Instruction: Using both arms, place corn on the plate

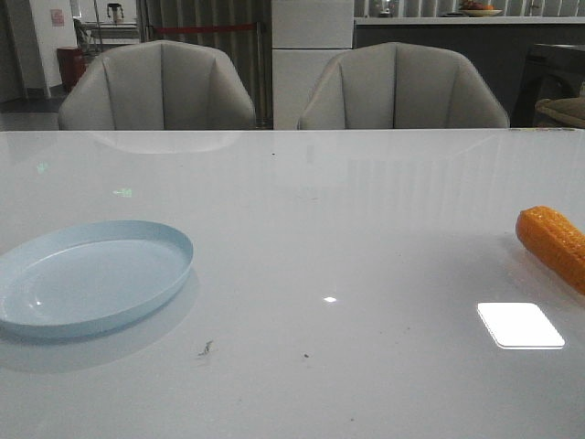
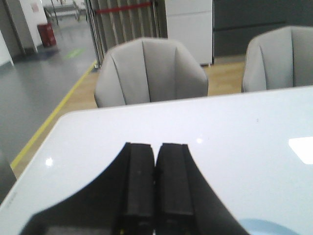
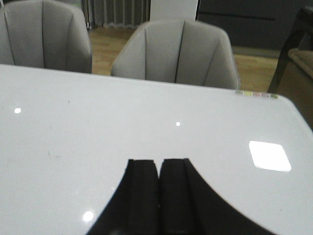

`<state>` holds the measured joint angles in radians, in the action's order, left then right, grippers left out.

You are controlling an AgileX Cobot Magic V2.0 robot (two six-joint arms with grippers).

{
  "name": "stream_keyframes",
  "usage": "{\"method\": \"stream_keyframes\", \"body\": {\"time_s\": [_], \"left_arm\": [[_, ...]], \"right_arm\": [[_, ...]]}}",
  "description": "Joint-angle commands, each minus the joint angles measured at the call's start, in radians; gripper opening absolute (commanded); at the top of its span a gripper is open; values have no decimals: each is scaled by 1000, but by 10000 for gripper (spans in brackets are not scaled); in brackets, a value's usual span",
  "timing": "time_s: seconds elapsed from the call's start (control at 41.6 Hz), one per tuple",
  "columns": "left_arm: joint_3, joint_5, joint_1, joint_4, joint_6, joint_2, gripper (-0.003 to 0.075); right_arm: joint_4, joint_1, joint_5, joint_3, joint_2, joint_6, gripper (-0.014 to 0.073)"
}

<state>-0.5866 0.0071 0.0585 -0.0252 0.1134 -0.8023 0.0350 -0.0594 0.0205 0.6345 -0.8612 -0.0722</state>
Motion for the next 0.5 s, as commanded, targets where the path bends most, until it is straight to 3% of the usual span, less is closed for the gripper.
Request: {"method": "stream_keyframes", "body": {"time_s": [0.0,0.288,0.384,0.48], "left_arm": [[-36,-76,3,1,0,-53,89],[-36,-57,3,25,0,-138,99],[-36,-57,3,25,0,-138,175],[-36,-49,3,25,0,-138,354]], "right_arm": [[2,8,-64,36,-48,0,56],[2,8,12,36,-159,0,59],[2,8,46,36,-181,0,85],[2,8,68,36,-196,0,209]]}}
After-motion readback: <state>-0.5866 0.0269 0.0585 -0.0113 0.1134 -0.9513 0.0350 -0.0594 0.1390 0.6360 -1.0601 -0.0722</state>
